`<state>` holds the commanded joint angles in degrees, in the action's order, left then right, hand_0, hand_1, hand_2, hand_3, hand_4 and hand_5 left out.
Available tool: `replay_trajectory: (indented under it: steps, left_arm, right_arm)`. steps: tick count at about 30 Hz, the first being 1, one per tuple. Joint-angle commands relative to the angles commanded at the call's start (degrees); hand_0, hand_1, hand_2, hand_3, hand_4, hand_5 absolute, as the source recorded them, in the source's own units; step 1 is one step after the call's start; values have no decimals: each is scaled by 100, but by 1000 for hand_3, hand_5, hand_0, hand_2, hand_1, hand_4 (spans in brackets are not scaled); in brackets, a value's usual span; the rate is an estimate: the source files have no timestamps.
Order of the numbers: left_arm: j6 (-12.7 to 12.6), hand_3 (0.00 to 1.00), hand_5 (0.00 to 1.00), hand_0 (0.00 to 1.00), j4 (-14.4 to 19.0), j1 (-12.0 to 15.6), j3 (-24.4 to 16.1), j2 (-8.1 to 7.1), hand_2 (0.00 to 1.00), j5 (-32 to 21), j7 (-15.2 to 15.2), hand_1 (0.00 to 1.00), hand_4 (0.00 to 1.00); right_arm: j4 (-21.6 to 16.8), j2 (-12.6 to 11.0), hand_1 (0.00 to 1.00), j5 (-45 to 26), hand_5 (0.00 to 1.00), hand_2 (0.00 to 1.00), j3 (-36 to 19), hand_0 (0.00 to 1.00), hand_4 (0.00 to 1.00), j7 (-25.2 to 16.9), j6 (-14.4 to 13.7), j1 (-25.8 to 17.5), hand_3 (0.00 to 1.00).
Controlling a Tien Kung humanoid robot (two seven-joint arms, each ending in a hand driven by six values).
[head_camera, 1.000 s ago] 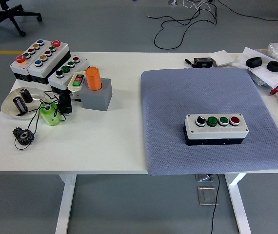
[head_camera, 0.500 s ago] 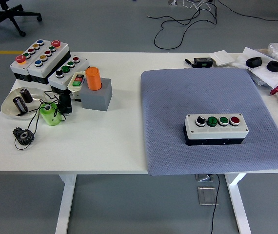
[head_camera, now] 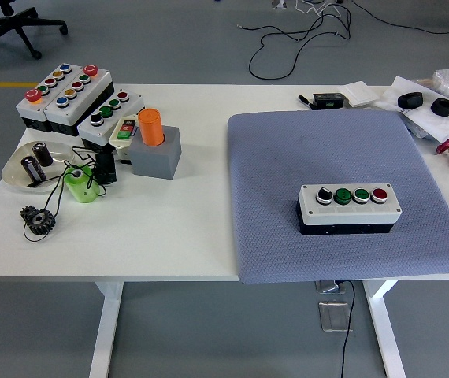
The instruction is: Pick up the button,place it on the desk,press the button,press the button
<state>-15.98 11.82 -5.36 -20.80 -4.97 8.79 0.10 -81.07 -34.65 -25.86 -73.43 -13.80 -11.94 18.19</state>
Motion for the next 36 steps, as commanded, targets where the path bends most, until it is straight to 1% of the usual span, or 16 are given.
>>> replay_trajectory:
  steps: [10,11,16,17,28,29,32,34,35,36]
  left_arm:
    - [-11,585,998,652,-9,5,146,-20,655,-51,17,669,314]
    - [-11,581,998,652,-7,12,157,-21,655,-56,17,668,288]
    - [-11,581,998,652,-11,36,221,-27,655,-85,25,668,288]
    - [-10,581,998,652,-12,41,237,-29,654,-92,27,667,287]
    - [-6,580,998,651,-15,59,332,-31,653,-142,39,667,286]
    - [-5,579,998,650,-14,61,338,-31,654,-145,42,667,286]
    - [-2,579,998,650,-14,66,345,-31,654,-146,46,667,286]
    - [-2,579,998,650,-15,68,336,-31,654,-139,47,667,286]
    - [-2,580,998,649,-13,68,324,-32,651,-130,47,667,285]
    - [-1,580,998,649,-13,68,319,-32,651,-127,46,667,285]
  right_arm:
    - [1,49,624,48,361,682,-13,615,588,88,70,-181,654]
    - [-5,54,653,63,365,697,-18,656,587,96,79,-184,656]
    - [-54,43,653,223,365,697,-29,656,587,168,144,-158,656]
    - [-58,42,696,251,363,731,-28,720,588,183,157,-157,675]
    - [-40,22,707,383,364,741,-8,731,591,258,171,-182,685]
    - [-22,15,727,454,366,756,-19,762,590,291,186,-183,712]
    - [27,5,727,721,366,756,-53,762,590,387,239,-189,712]
    - [132,4,727,1121,366,756,-106,762,590,555,323,-188,712]
    - [183,2,796,1312,432,827,-123,849,635,651,346,-188,795]
    - [207,-2,796,1409,432,827,-129,849,635,704,359,-193,795]
